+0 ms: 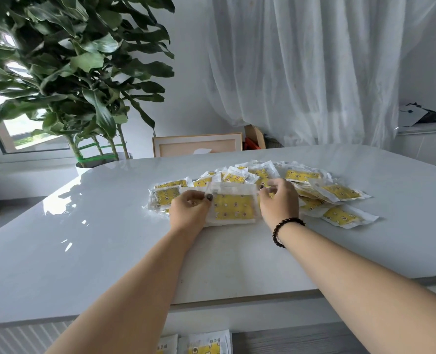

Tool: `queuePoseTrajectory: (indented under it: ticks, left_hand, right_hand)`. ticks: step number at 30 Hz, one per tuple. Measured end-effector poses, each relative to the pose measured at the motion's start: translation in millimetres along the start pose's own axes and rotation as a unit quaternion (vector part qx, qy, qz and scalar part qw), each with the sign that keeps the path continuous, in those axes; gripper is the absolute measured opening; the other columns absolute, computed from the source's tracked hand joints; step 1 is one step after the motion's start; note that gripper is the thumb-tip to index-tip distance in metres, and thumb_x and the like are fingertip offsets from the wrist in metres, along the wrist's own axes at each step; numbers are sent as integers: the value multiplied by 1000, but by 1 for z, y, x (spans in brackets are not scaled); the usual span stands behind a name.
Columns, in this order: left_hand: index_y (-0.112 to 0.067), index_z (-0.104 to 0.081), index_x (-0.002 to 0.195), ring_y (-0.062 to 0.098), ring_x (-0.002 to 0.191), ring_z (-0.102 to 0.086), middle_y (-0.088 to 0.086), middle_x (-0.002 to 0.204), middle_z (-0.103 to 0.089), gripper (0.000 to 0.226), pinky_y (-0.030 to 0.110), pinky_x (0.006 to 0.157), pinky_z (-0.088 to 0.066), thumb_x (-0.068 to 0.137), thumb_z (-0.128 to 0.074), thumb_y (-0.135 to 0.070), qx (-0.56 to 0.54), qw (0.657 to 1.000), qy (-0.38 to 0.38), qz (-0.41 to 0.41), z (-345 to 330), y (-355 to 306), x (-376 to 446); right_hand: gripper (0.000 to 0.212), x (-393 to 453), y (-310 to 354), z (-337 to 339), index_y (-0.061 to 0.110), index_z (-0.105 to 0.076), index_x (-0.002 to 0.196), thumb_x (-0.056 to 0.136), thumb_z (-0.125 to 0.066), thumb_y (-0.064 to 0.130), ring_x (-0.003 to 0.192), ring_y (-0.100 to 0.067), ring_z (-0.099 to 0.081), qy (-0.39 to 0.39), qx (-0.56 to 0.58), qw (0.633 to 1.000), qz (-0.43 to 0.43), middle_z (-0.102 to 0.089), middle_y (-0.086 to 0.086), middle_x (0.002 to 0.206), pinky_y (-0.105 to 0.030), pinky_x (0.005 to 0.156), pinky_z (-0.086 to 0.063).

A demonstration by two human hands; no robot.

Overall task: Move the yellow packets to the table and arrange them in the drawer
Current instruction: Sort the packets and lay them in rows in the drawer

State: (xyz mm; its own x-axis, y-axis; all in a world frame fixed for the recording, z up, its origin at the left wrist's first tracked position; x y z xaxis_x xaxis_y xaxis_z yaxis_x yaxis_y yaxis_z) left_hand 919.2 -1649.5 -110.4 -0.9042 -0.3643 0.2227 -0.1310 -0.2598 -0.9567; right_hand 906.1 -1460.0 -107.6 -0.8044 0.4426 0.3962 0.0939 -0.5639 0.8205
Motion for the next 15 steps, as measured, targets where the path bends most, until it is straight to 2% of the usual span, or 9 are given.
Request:
queuePoseTrajectory:
  ticks: [1,3,7,10,12,15]
  left_hand:
    - [-25,-64,74,19,68,-54,-3,73,-61,11,33,69,-49,84,-70,-23,-7,999,-31,2,2,1,2]
    - [-20,-63,84,19,75,-54,-2,82,-62,5,31,71,-46,88,-65,-23,-7,997,-81,1,6,1,4]
    - [-17,-62,91,19,80,-55,-3,86,-60,1,27,72,-43,91,-61,-18,9,994,-109,-6,6,1,5]
    - [-15,-63,95,21,79,-56,-1,86,-60,6,32,74,-49,91,-60,-17,11,993,-120,-3,6,2,6]
    - [-16,-61,94,21,78,-54,1,86,-60,3,31,72,-48,92,-59,-16,9,992,-129,2,7,3,7]
    - [-16,-59,93,22,80,-55,2,88,-60,2,32,74,-49,91,-58,-15,4,991,-137,7,8,3,7]
  right_hand:
    - [31,1,-2,1,13,-53,119,91,-54,25,120,-25,-46,-24,-73,997,-11,-54,-5,121,-36,95,-37]
    - [47,1,-6,0,8,-43,129,89,-54,32,129,-29,-35,-15,-201,977,-67,-43,-10,135,-40,104,-28]
    - [84,1,-9,-8,1,-29,139,81,-58,55,135,-34,-24,27,-305,946,-108,-31,-17,146,-42,111,-23]
    - [82,3,-8,-6,5,-32,137,78,-63,53,134,-32,-29,36,-294,951,-91,-37,-14,143,-42,110,-25]
    - [78,3,-6,-2,10,-35,134,74,-71,45,130,-29,-34,36,-265,960,-80,-41,-11,139,-41,106,-27]
    - [71,2,-4,0,16,-37,132,73,-77,24,122,-29,-44,11,-135,989,-50,-46,-9,134,-38,99,-36]
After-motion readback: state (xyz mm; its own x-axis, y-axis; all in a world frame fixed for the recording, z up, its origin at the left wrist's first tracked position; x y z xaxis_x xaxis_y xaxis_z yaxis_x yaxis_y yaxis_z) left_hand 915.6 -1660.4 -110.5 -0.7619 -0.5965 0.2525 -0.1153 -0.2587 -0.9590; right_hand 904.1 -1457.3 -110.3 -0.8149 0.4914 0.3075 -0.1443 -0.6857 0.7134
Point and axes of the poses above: each hand's wrist, its own x-axis towards the middle knuckle, its own z-axis out of the back of the hand, y = z × x, the point moved 2 cm from there along x, towards the middle knuckle
